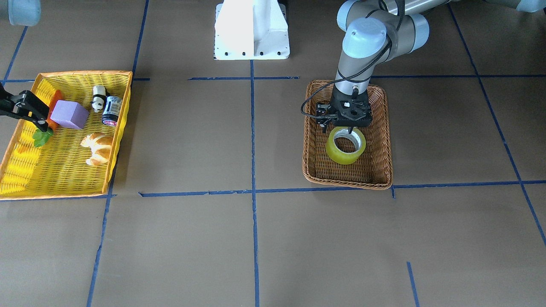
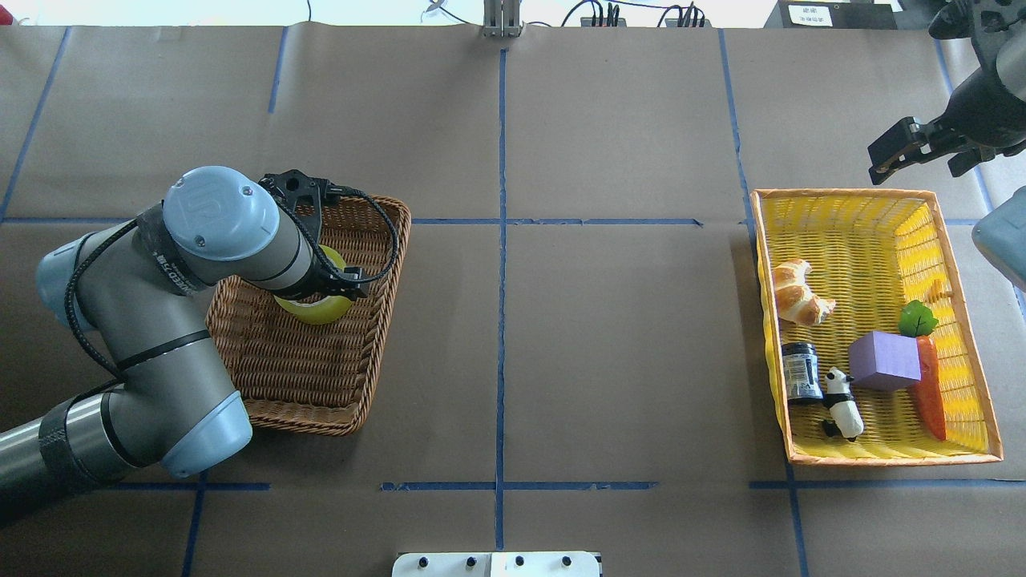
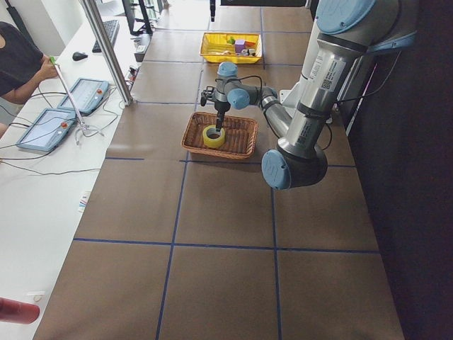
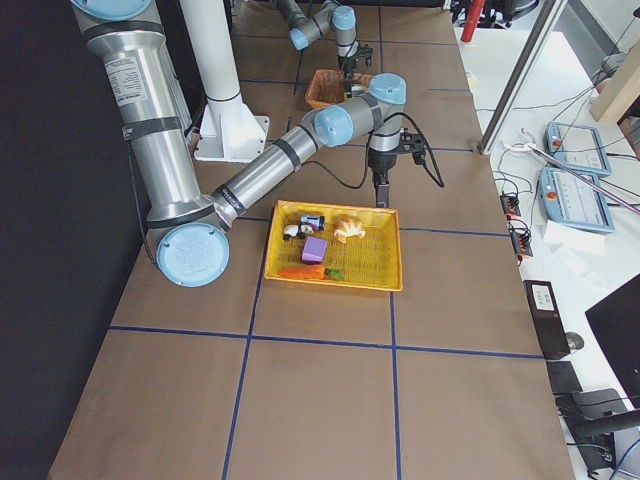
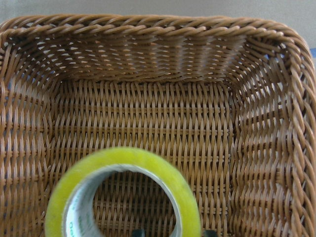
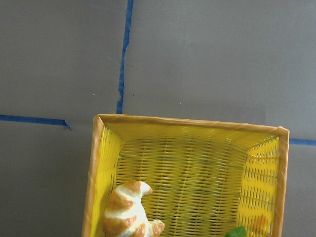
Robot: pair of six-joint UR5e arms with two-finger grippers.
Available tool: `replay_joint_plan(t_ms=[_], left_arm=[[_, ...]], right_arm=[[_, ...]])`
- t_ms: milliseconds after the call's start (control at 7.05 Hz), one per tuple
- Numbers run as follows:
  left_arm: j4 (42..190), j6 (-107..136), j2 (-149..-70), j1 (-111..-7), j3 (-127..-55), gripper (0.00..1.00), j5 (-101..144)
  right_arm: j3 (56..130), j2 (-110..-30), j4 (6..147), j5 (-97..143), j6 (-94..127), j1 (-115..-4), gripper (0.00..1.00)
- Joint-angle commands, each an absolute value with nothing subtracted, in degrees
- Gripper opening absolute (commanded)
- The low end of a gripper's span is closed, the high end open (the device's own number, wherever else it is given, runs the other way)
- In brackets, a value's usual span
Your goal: Move tape to another basket
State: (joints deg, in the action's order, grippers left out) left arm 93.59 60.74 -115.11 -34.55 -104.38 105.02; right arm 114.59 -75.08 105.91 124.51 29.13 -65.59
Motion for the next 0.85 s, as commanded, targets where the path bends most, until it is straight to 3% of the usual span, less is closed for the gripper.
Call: replay_joint_plan(t_ms=[0,426,710], left_arm=[[92.82,59.86,-114.96,-36.63,-107.12,1.0,105.9],[90.0,45.49,-111.38,-50.07,-108.02,1.0,120.65],[90.0,34.51,-105.76,-58.14,-107.93,1.0,126.62]], right_arm=[[114.43,-75.67,106.0,125.76,26.22,-67.4,1.0],[113.65,-83.47,105.91,129.89,11.29,-74.16,1.0],[108.58,-87.69,105.82,136.81,-2.11,-82.13,1.0]])
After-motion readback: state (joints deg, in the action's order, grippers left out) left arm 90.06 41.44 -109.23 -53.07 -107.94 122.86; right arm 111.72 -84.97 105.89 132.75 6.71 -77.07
